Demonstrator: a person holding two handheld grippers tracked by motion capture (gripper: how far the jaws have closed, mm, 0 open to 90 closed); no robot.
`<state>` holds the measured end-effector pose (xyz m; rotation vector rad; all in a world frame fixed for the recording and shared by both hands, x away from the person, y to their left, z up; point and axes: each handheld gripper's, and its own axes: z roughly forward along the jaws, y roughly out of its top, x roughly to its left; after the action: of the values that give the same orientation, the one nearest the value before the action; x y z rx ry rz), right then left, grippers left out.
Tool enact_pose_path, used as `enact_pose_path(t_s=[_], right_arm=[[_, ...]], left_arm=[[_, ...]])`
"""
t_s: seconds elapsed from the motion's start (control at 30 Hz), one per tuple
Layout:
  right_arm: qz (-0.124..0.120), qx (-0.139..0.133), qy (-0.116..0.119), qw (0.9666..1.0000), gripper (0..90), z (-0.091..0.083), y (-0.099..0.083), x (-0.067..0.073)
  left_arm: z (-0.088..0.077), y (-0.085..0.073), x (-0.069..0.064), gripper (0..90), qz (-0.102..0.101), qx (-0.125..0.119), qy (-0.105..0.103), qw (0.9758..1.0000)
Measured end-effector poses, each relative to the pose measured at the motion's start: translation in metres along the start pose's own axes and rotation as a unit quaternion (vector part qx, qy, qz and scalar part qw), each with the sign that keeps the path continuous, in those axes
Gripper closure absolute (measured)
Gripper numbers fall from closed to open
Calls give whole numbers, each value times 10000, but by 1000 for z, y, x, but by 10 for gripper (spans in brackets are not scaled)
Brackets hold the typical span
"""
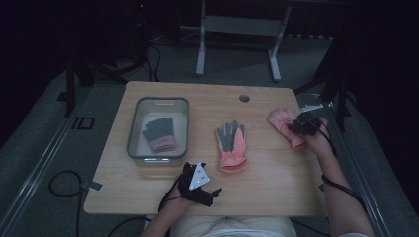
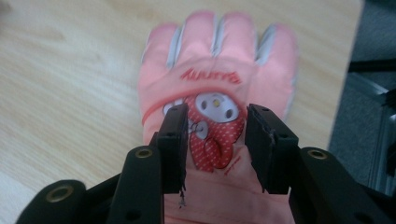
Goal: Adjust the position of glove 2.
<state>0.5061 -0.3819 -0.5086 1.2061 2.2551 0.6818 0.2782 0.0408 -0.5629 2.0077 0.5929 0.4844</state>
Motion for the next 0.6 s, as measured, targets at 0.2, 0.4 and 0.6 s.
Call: enact_pose_path(t_s=[0.2,0.4,0.6], right_arm=[[-32,61,1,10000,690,11,-6,1],[52,256,-155,9995,854,14,-4,3],[418,138,-238,9987,880,7,-2,2]], left_arm=[[0,0,-1,0,29,4,-7,10000],[0,0,-2,0,63,-4,8,10000],[0,0,-1,0,34,-28,22,10000]])
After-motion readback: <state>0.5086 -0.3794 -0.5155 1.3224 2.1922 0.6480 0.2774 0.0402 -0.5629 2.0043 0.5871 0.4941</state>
